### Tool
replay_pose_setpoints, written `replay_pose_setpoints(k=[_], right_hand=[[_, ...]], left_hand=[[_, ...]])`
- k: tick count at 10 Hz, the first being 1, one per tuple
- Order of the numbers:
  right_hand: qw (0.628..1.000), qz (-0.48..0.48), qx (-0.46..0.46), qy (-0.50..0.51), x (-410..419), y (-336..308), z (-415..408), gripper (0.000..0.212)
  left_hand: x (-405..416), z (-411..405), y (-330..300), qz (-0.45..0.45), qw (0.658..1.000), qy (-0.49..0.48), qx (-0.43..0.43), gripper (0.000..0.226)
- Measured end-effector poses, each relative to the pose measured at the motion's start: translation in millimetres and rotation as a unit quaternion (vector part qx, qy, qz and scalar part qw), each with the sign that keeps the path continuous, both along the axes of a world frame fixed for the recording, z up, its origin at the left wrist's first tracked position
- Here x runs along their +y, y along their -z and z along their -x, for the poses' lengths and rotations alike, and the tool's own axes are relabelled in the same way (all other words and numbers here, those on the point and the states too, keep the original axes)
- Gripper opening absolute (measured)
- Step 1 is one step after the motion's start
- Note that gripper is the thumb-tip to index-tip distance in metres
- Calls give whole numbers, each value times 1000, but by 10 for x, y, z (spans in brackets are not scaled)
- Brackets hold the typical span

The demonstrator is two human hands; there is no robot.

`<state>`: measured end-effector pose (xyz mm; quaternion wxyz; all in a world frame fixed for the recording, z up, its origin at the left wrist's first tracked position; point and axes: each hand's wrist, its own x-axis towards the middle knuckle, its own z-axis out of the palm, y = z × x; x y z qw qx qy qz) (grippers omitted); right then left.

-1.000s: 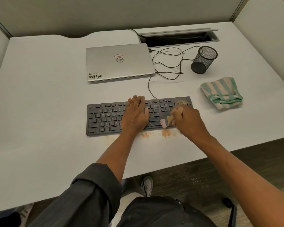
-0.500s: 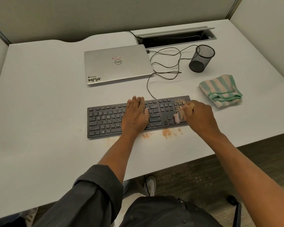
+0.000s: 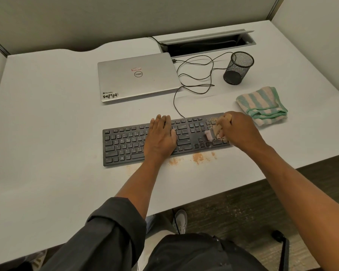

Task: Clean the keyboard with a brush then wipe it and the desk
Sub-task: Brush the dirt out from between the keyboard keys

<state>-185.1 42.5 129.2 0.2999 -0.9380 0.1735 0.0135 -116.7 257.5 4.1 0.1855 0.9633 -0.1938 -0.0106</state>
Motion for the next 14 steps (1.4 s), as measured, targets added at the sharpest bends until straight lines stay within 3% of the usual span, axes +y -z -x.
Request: replay_pose_setpoints(k=[1, 2, 4, 7, 9, 10, 13, 14], right_hand=[[995, 70, 32, -58, 73, 78, -1, 38], [991, 73, 67, -91, 60, 69, 46, 38], [991, 80, -17, -108, -79, 4, -3, 35], [967, 115, 87, -209, -130, -19, 263, 32], [989, 49, -8, -140, -109, 67, 142, 26], [984, 48, 25, -170, -49, 121, 217, 26], [986, 7, -45, -161, 32, 190, 187, 24], [980, -3, -5, -196, 121, 222, 253, 26]], left_hand=[[1, -1, 17, -1, 1000, 2, 0, 59], [-3, -3, 14, -3, 1000, 2, -1, 59], [2, 0, 16, -10, 1000, 2, -2, 59], [0, -7, 12, -17, 1000, 2, -3, 59], [2, 6, 3, -9, 1000, 2, -1, 58], [-9, 5, 10, -9, 1000, 2, -3, 58], [-5, -2, 17, -14, 1000, 1, -2, 59], [-14, 3, 17, -12, 1000, 0, -7, 59]])
